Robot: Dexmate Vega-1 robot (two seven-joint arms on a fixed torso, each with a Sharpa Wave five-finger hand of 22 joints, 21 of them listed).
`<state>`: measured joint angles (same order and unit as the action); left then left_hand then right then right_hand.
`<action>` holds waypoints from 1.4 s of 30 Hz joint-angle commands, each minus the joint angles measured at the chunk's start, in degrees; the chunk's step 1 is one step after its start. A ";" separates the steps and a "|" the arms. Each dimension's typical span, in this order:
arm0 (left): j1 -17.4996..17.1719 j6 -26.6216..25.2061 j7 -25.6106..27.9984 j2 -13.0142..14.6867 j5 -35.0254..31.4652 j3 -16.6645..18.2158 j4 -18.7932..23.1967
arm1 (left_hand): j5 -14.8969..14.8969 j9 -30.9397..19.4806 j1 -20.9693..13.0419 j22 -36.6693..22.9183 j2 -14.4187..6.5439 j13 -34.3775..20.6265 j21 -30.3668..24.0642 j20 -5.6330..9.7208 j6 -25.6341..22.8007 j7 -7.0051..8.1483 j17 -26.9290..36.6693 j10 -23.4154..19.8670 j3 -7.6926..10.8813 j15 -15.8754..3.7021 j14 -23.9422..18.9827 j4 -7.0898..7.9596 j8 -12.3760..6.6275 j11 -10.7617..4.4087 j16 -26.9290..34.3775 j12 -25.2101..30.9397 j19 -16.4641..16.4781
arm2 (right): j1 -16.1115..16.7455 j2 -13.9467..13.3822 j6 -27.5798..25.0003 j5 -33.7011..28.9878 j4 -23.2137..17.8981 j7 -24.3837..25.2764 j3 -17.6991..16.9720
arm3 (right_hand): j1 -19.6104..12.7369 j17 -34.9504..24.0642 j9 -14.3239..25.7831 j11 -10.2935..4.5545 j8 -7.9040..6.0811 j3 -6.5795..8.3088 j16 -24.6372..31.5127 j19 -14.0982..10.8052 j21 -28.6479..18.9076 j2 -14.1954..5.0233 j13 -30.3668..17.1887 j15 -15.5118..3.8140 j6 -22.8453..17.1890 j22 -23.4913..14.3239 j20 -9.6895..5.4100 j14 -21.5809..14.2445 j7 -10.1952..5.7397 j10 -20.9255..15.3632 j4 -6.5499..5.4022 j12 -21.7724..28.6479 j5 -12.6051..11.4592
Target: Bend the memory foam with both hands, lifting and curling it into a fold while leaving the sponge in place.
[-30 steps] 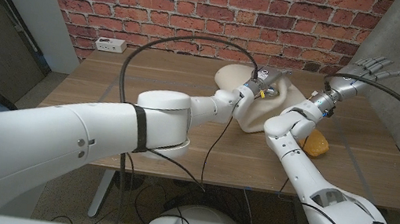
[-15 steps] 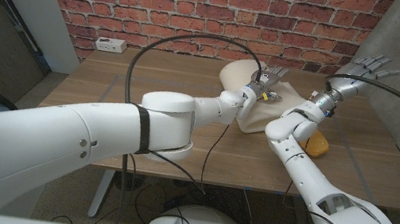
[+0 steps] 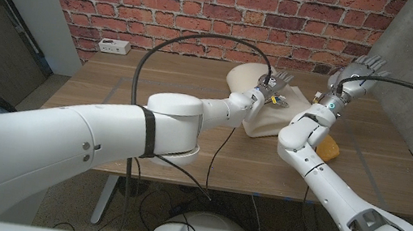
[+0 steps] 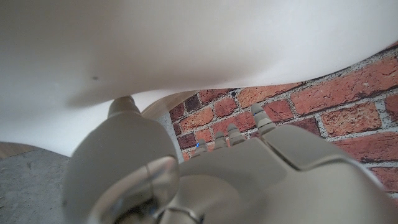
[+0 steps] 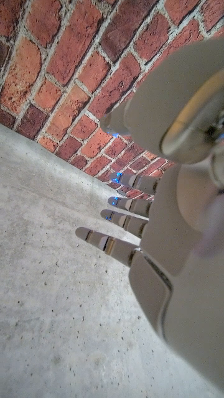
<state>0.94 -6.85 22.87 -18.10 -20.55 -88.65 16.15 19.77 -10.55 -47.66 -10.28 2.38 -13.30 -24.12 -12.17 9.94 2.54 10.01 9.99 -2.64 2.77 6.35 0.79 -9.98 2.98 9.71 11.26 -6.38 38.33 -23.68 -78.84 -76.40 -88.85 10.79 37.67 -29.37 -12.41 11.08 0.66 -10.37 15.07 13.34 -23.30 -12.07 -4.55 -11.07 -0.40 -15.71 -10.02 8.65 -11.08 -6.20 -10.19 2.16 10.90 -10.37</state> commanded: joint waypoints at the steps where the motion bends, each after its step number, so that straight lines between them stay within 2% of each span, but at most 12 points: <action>1: 0.03 -0.22 0.91 0.04 -0.01 0.12 0.00 | 0.54 -0.11 0.59 -0.25 -0.17 -0.07 0.34 0.05 7.87 -0.36 0.25 3.10 -0.70 0.03 0.58 0.14 -0.49 0.35 0.34 0.57 0.10 | -3.03 -8.90 -1.14 0.37 -6.92 -21.85 9.42 | 2.18 -0.11 0.11 0.42 0.42 -0.60 -1.19 2.09 0.75 0.53 -0.28 0.70 4.05 -0.33 0.64 2.94 -0.32 4.16 -0.42 -0.81 0.00; 7: 0.17 -0.28 0.61 -0.05 -0.02 0.07 0.00 | 0.62 -0.10 0.76 -0.27 -0.26 -0.02 0.33 0.09 7.50 -0.35 0.21 2.96 -0.90 -0.06 0.52 0.27 -0.68 0.25 0.45 0.83 0.59 | -5.66 -11.38 -0.96 -5.19 -6.31 -35.85 13.34 | 4.32 -0.15 0.08 0.53 0.34 -1.59 -2.13 5.32 1.55 1.51 -0.31 1.94 7.91 -0.32 1.55 6.41 -0.40 7.71 -0.58 -0.83 -0.16; 11: 0.21 -0.32 0.90 -0.10 -0.17 -0.02 0.00 | 0.67 -0.09 0.80 -0.27 -0.33 0.01 0.34 0.09 7.46 -0.33 0.18 2.97 -0.98 -0.09 0.53 0.31 -0.70 0.25 0.48 0.92 0.81 | -6.66 -12.75 1.42 -9.31 -6.68 -45.90 14.26 | 5.41 -0.16 0.08 0.92 0.18 -2.18 -2.59 7.08 1.76 2.07 -0.31 2.68 9.13 -0.30 1.68 8.79 -0.16 8.77 -0.65 -0.60 -0.31; 14: 0.22 -0.38 1.21 -0.15 -0.27 -0.04 0.00 | 0.71 -0.09 0.82 -0.27 -0.37 0.03 0.34 0.11 7.37 -0.40 0.17 2.99 -1.04 -0.03 0.47 0.34 -0.74 0.27 0.52 0.98 1.00 | -6.97 -13.08 4.96 -12.92 -6.54 -54.06 13.60 | 6.31 -0.18 0.08 0.88 0.12 -2.66 -2.80 8.59 1.90 2.41 -0.31 3.15 10.06 -0.29 2.03 10.55 -0.04 10.26 -0.82 -0.72 -0.42; 15: 0.22 -0.38 1.21 -0.15 -0.27 -0.04 0.00 | 0.72 -0.08 0.82 -0.27 -0.39 0.04 0.33 0.12 7.30 -0.36 0.16 3.01 -1.06 -0.10 0.48 0.35 -0.77 0.27 0.52 1.00 1.10 | -6.61 -12.75 5.56 -13.88 -6.40 -54.82 12.93 | 6.48 -0.18 0.08 1.00 0.13 -2.76 -2.80 8.77 1.86 2.51 -0.32 3.28 10.30 -0.29 2.11 10.82 -0.01 10.61 -0.83 -0.74 -0.45; 18: 0.26 -0.42 1.35 -0.17 -0.48 -0.17 0.00 | 0.77 -0.08 0.81 -0.26 -0.45 0.06 0.35 0.12 7.18 -0.36 0.15 2.99 -1.14 -0.14 0.45 0.37 -0.81 0.21 0.55 1.09 1.31 | -6.64 -12.09 9.81 -17.39 -5.66 -62.52 11.20 | 7.17 -0.11 0.07 1.07 0.28 -3.18 -2.93 10.72 1.98 2.82 -0.31 3.92 12.18 -0.27 2.51 12.84 0.12 12.94 -0.80 -0.89 -0.68; 21: 0.32 -0.42 1.04 -0.22 -0.54 -0.23 0.00 | 0.82 -0.07 0.81 -0.26 -0.49 0.09 0.38 0.11 7.02 -0.40 0.13 2.91 -1.20 -0.14 0.43 0.39 -0.86 0.21 0.57 1.20 1.46 | -5.84 -11.20 13.24 -19.37 -5.36 -65.52 9.06 | 7.40 0.00 0.08 1.52 0.32 -3.34 -3.09 12.59 2.07 2.86 -0.30 4.59 13.73 -0.26 2.93 14.86 0.42 15.35 -0.62 -1.05 -0.90; 23: 0.39 -0.41 0.79 -0.26 -0.66 -0.35 0.00 | 0.85 -0.07 0.81 -0.26 -0.52 0.10 0.43 0.09 6.98 -0.42 0.12 2.93 -1.26 -0.11 0.42 0.40 -0.87 0.23 0.57 1.24 1.52 | -6.09 -10.46 16.30 -21.68 -4.38 -70.15 8.14 | 7.56 0.10 0.09 1.77 0.52 -3.52 -3.06 13.93 1.99 3.00 -0.30 4.93 16.02 -0.24 3.05 16.45 0.65 17.58 -0.40 -1.09 -1.09; 29: 0.51 -0.45 0.26 -0.33 -0.86 -0.54 0.00 | 0.95 -0.06 0.74 -0.25 -0.63 0.15 0.56 0.06 6.78 -0.49 0.10 2.92 -1.38 -0.08 0.37 0.42 -0.92 0.23 0.60 1.38 1.68 | -5.85 -8.71 22.92 -24.03 -3.43 -76.87 4.87 | 8.44 0.15 0.12 2.55 0.53 -4.48 -3.05 18.53 2.15 4.04 -0.37 6.40 21.14 -0.22 3.56 21.04 1.33 22.71 -0.01 -0.93 -1.65; 36: 0.70 -0.39 -1.06 -0.35 -0.70 -0.58 0.00 | 1.04 -0.05 0.66 -0.24 -0.72 0.20 0.62 0.11 6.50 -0.48 0.09 2.78 -1.50 -0.20 0.25 0.42 -0.98 0.21 0.65 1.55 2.00 | -6.18 -7.28 27.79 -24.50 -2.18 -81.08 2.82 | 9.23 0.09 0.14 3.30 0.50 -5.30 -2.90 20.20 1.97 4.92 -0.41 6.92 23.74 -0.21 3.58 22.86 1.78 25.24 -0.01 -0.86 -2.00; 42: 0.93 -0.30 -1.84 -0.32 -0.55 -0.56 0.00 | 1.11 -0.04 0.58 -0.24 -0.79 0.25 0.70 0.13 6.22 -0.40 0.08 2.53 -1.60 -0.34 0.10 0.41 -1.04 0.03 0.70 1.74 2.22 | -6.46 -6.42 29.29 -25.15 -0.72 -81.20 2.56 | 9.14 0.12 0.17 3.52 0.43 -5.49 -2.80 20.67 1.84 5.20 -0.42 7.07 24.82 -0.21 3.56 23.41 2.01 26.17 0.19 -0.77 -2.28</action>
<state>1.54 -7.24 22.63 -18.40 -21.24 -89.15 16.15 20.43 -10.38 -47.13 -10.27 1.86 -13.04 -23.50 -11.97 9.93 2.56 10.00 9.99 -3.91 2.76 6.34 1.10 -10.60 2.97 10.20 12.54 -4.50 32.36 -32.17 -55.30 -99.26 -92.10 -63.99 42.61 -20.44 -12.24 11.06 3.92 -9.94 9.70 10.36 -3.16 -10.14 0.21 -11.34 6.13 8.48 -10.13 11.98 9.76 -4.14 9.94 2.23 9.92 -12.14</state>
